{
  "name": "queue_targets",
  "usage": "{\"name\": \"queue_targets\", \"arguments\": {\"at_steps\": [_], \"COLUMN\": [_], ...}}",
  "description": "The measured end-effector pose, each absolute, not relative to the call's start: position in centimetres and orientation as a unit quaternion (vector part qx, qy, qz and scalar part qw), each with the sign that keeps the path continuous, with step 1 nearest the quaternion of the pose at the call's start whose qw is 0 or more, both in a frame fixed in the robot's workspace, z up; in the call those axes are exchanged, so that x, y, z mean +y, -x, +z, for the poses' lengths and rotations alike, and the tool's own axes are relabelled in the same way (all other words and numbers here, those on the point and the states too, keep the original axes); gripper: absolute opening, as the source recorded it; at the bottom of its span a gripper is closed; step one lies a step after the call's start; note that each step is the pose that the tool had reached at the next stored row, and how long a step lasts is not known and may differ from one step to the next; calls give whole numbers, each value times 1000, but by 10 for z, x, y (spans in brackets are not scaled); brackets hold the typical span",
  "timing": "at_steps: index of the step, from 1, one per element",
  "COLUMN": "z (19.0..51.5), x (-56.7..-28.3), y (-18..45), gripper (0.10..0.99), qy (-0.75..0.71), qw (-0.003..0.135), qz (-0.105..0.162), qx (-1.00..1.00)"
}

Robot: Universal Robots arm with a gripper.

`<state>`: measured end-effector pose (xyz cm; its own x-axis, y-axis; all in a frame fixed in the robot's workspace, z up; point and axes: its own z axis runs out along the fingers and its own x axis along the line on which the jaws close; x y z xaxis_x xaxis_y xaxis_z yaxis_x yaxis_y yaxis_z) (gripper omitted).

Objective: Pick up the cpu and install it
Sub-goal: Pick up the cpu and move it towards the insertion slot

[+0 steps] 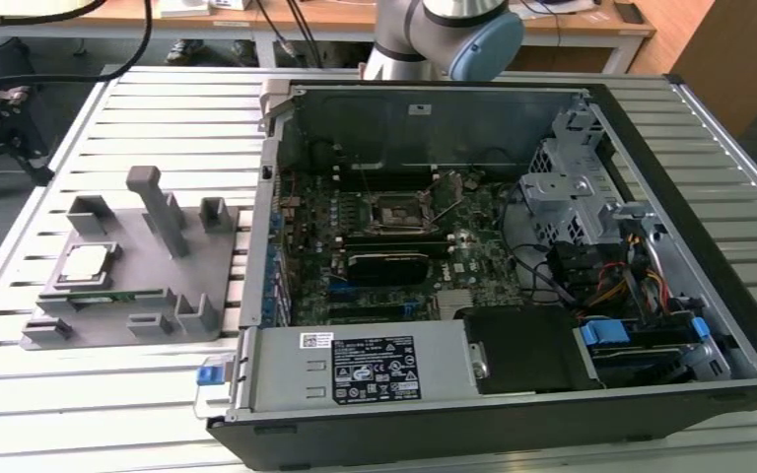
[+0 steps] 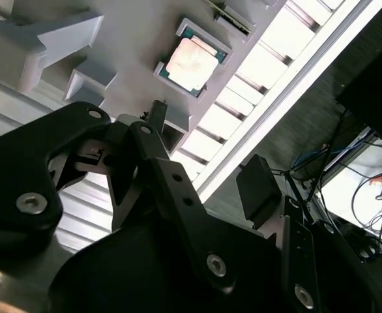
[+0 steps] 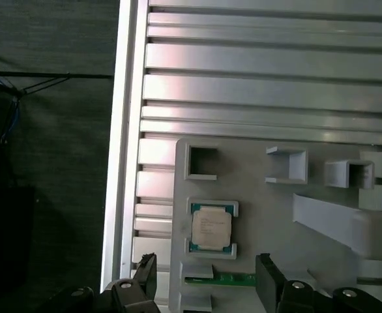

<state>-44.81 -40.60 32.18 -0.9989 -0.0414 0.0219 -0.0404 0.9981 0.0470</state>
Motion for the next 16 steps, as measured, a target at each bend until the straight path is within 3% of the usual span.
{"name": "queue_targets", "arguments": {"at_steps": [16], "z": [301], "x": [-410], "y": [448], "gripper": [706], "qy": [-21], "qw": [11], "qz": [-24], "qx": [-999]}}
